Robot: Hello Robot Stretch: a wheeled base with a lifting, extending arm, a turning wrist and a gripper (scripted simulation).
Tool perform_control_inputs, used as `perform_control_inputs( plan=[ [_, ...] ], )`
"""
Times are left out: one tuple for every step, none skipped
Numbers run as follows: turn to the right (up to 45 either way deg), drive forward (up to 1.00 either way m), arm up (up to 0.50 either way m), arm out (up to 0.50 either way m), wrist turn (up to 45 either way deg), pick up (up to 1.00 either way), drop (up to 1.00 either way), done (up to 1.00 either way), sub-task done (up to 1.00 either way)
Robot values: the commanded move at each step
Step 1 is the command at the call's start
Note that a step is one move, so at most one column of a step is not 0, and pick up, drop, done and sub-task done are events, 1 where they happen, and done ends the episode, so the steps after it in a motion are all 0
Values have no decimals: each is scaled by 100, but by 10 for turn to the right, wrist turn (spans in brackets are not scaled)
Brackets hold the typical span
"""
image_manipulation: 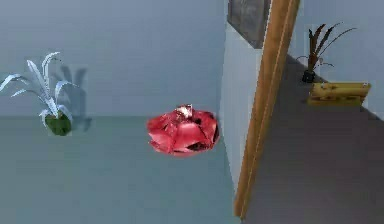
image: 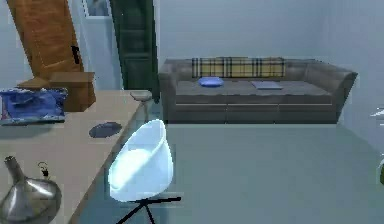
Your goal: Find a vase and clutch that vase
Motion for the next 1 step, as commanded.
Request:
perform_control_inputs(
  plan=[
    [330,0,0,0,0,0,0,0,0]
  ],
)
